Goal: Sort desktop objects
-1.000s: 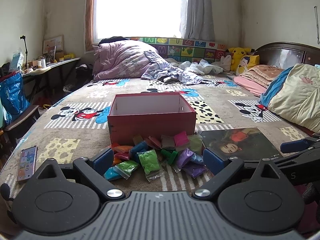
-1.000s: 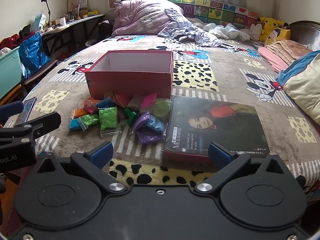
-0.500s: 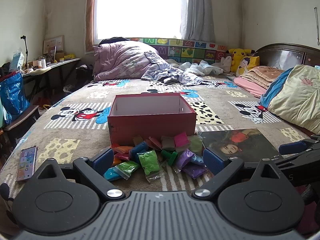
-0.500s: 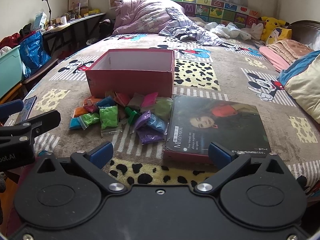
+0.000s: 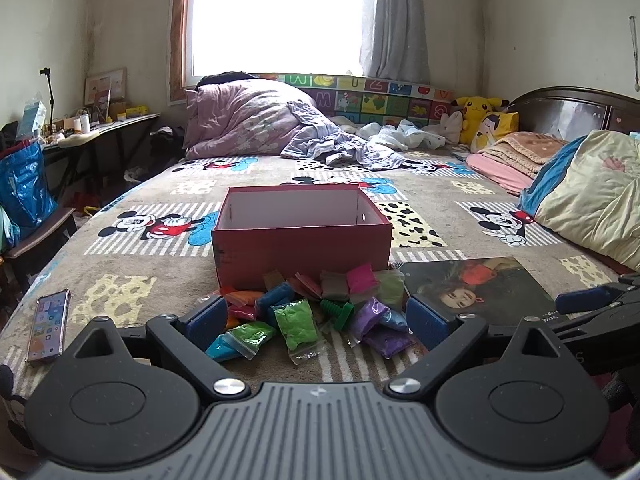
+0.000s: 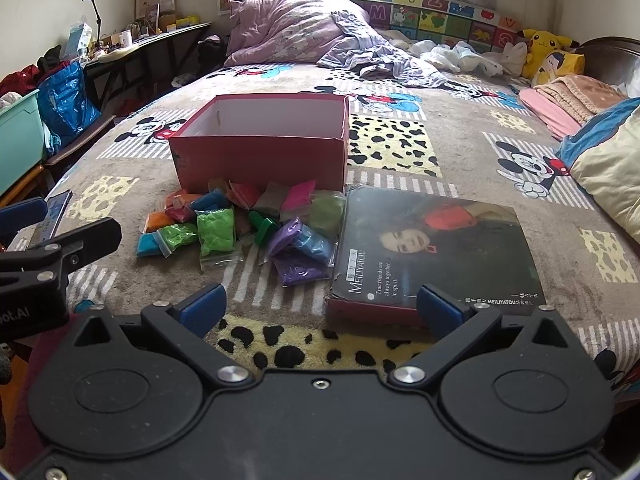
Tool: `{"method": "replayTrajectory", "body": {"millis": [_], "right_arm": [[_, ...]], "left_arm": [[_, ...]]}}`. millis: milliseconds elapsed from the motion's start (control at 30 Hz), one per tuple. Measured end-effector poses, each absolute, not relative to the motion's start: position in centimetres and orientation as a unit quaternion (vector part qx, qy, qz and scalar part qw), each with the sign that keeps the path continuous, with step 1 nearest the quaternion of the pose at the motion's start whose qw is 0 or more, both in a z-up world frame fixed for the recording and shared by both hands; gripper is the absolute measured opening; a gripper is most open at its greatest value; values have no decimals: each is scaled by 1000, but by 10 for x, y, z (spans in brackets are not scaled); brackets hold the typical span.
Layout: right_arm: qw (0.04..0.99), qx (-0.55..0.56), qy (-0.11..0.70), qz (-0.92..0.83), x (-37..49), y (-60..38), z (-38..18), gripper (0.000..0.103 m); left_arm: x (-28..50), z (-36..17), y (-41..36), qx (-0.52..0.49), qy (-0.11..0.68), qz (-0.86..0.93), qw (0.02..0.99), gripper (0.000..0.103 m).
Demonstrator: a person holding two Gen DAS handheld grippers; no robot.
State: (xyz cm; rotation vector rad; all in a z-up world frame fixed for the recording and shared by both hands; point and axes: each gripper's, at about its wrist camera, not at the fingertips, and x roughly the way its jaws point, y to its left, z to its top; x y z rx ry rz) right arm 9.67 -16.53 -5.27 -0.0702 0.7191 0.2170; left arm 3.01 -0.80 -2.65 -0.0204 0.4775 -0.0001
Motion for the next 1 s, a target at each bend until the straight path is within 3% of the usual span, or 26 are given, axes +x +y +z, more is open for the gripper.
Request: {"method": "replayTrajectory", "body": {"millis": [533, 1000], "right_arm": [[929, -4, 334, 159, 156, -168, -101, 103], [934, -10, 291, 208, 233, -161, -143, 102]], "left_arm": [[82, -80, 32, -64, 227, 14, 972, 96], [146, -128, 45, -116, 274, 0, 955, 96]]}}
